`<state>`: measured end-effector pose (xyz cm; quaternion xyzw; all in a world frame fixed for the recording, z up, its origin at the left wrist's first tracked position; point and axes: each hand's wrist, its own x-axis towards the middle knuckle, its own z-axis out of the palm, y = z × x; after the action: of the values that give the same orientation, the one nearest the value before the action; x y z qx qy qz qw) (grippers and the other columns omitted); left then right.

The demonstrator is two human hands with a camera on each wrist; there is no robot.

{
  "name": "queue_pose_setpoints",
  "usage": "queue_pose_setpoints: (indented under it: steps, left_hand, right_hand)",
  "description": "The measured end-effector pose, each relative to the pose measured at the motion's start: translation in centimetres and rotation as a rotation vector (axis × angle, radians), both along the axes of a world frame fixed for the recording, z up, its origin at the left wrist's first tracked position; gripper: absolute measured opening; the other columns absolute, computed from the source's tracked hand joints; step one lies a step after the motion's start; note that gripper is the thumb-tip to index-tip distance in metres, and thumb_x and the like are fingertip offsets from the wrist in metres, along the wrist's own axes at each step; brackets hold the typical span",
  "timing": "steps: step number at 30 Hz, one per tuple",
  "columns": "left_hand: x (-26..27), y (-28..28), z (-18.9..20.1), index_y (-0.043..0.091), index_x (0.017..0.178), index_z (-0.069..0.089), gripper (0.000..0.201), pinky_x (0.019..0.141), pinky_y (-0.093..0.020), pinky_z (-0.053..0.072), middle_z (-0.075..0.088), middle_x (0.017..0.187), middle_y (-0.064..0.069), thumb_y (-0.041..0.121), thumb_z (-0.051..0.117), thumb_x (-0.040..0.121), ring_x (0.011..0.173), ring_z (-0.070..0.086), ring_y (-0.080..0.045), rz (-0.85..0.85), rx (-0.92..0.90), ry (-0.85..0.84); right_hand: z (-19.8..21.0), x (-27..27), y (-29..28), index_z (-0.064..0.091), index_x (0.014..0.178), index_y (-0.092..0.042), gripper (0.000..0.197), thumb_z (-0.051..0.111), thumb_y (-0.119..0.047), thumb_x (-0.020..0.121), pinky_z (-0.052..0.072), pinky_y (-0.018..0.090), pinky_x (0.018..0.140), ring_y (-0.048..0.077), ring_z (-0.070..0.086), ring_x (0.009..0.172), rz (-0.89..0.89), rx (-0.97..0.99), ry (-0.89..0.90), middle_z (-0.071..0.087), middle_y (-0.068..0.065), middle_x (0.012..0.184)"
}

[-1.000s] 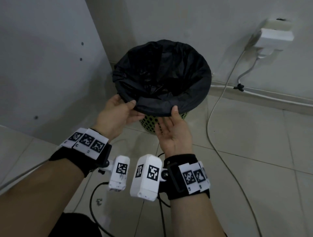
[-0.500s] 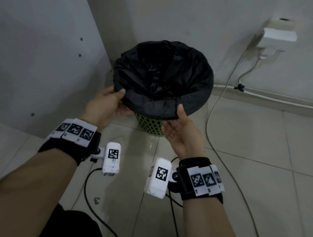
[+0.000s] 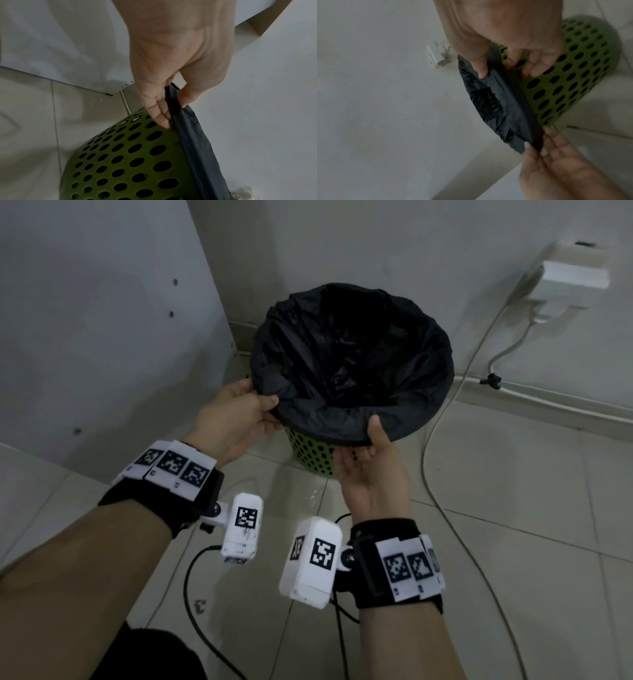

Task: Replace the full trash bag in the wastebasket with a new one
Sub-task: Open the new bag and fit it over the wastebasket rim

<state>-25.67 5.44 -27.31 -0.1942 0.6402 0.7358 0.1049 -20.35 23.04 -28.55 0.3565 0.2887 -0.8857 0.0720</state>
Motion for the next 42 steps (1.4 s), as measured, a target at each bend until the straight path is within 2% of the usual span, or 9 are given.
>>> queue_pose_setpoints:
  steps: [6,10,16,19,22,28,32,37,42]
  left_hand:
    - [0.3,0.3,-0.1,0.007,0.131,0.055,0.033,0.07,-0.038,0.063,0.068,0.111,-0.016,0.003,0.051,0.099,0.083,0.065,-0.03,0.028,0.011,-0.02]
    - [1.2,1.6,-0.7,0.013,0.132,0.055,0.038,0.075,-0.047,0.062,0.067,0.12,-0.013,0.02,0.064,0.095,0.09,0.068,-0.029,0.016,-0.024,-0.051]
    - [-0.2,0.2,-1.3,0.009,0.135,0.053,0.039,0.091,-0.047,0.057,0.068,0.125,-0.01,0.012,0.06,0.096,0.095,0.07,-0.028,0.103,-0.116,0.004]
    - [-1.1,-0.5,-1.1,0.011,0.132,0.058,0.034,0.094,-0.046,0.055,0.071,0.118,-0.006,0.011,0.056,0.098,0.096,0.069,-0.025,0.06,-0.16,0.007]
    - [-1.5,-0.8,-0.9,0.012,0.128,0.061,0.031,0.087,-0.042,0.056,0.071,0.109,-0.003,0.01,0.054,0.098,0.089,0.068,-0.02,0.025,-0.174,0.002]
    - [-0.5,-0.2,-0.8,0.025,0.127,0.06,0.036,0.073,-0.042,0.06,0.068,0.112,-0.003,0.039,0.062,0.094,0.09,0.064,-0.024,-0.042,-0.144,-0.083]
    - [-0.3,0.4,-1.3,0.011,0.134,0.053,0.038,0.068,-0.04,0.061,0.069,0.116,-0.013,0.021,0.059,0.098,0.084,0.07,-0.031,-0.007,-0.015,-0.065]
    - [-1.2,-0.1,-1.0,0.008,0.134,0.052,0.037,0.06,-0.034,0.06,0.07,0.117,-0.015,0.008,0.056,0.098,0.073,0.075,-0.022,0.048,0.068,-0.043]
    - [-1.3,0.1,-0.8,0.014,0.131,0.057,0.032,0.062,-0.034,0.06,0.069,0.122,-0.014,0.017,0.056,0.099,0.079,0.073,-0.021,0.053,0.081,-0.028]
  right_hand:
    - [0.0,-0.5,0.1,0.062,0.128,-0.019,0.041,0.066,-0.039,0.092,0.034,0.038,0.102,0.012,0.059,0.108,0.05,0.028,-0.072,0.071,-0.004,0.115]
    - [-0.1,-0.3,-0.7,0.066,0.113,-0.019,0.028,0.071,-0.033,0.09,0.046,0.041,0.092,0.018,0.061,0.109,-0.036,0.015,-0.079,0.071,0.003,0.118]
    - [0.1,-0.1,-1.0,0.068,0.109,-0.017,0.022,0.073,-0.018,0.088,0.054,0.043,0.088,0.021,0.058,0.101,0.099,-0.059,-0.067,0.067,0.004,0.106]
    - [-0.2,0.2,-0.7,0.067,0.111,-0.013,0.028,0.075,-0.027,0.088,0.059,0.044,0.081,0.023,0.065,0.093,0.114,0.045,-0.054,0.068,0.005,0.101]
    - [-1.0,0.2,1.2,0.063,0.122,-0.007,0.043,0.074,-0.03,0.089,0.061,0.04,0.079,0.026,0.071,0.099,-0.011,0.123,0.014,0.071,0.009,0.109]
    - [-0.7,-0.6,2.5,0.065,0.114,-0.007,0.021,0.065,-0.014,0.094,0.056,0.032,0.077,0.021,0.068,0.088,0.02,-0.024,0.078,0.073,0.006,0.095]
    - [-1.1,-0.4,1.4,0.059,0.129,-0.008,0.034,0.061,-0.018,0.097,0.05,0.03,0.079,0.017,0.061,0.087,0.052,0.029,0.098,0.066,0.005,0.105]
    - [-2.3,-0.7,2.6,0.06,0.119,-0.006,0.042,0.071,-0.034,0.09,0.06,0.043,0.084,0.022,0.069,0.091,0.012,0.122,0.106,0.069,0.007,0.091]
    - [-1.8,-1.4,3.6,0.065,0.11,-0.004,0.021,0.069,-0.013,0.092,0.06,0.037,0.076,0.021,0.06,0.083,-0.033,0.07,0.108,0.065,0.009,0.09]
